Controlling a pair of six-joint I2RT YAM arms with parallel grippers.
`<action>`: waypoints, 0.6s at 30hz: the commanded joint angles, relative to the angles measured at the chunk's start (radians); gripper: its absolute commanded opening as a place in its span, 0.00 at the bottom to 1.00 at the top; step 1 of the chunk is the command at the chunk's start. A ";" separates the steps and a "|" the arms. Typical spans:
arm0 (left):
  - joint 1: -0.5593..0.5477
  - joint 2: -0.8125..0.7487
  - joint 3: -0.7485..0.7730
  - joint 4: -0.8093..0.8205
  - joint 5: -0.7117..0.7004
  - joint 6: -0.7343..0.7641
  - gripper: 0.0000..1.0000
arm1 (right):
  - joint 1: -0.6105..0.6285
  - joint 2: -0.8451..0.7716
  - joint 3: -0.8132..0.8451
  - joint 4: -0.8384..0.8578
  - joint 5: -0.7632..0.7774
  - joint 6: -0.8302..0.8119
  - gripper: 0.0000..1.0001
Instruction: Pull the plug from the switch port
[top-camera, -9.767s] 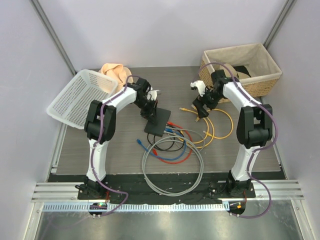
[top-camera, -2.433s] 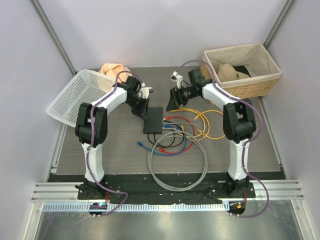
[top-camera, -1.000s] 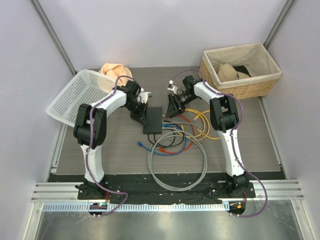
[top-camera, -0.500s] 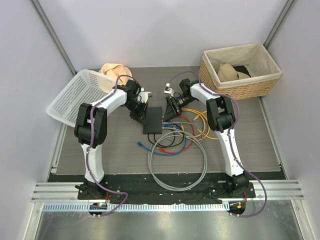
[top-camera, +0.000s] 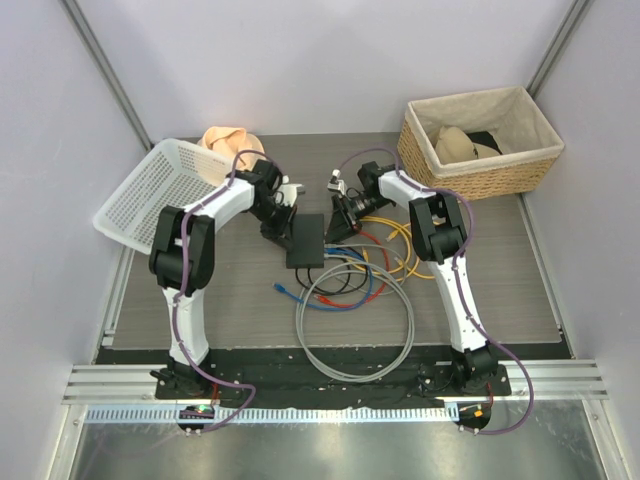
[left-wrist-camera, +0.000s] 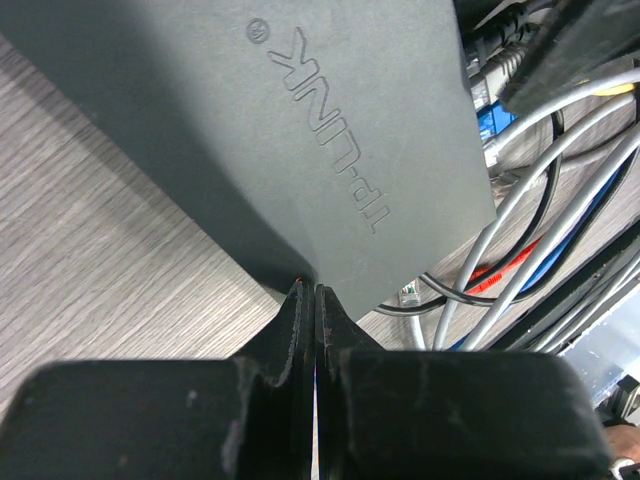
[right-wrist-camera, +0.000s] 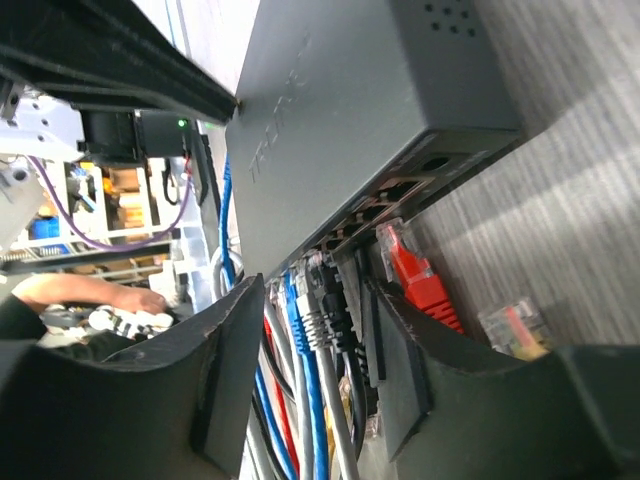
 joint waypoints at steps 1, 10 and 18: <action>-0.022 0.043 -0.012 -0.003 -0.052 0.030 0.00 | 0.023 0.056 0.004 0.101 0.123 0.049 0.50; -0.034 0.052 -0.005 0.000 -0.059 0.031 0.00 | 0.035 0.067 0.003 0.133 0.178 0.096 0.42; -0.041 0.043 -0.025 0.003 -0.068 0.030 0.00 | 0.046 0.073 0.007 0.142 0.241 0.118 0.30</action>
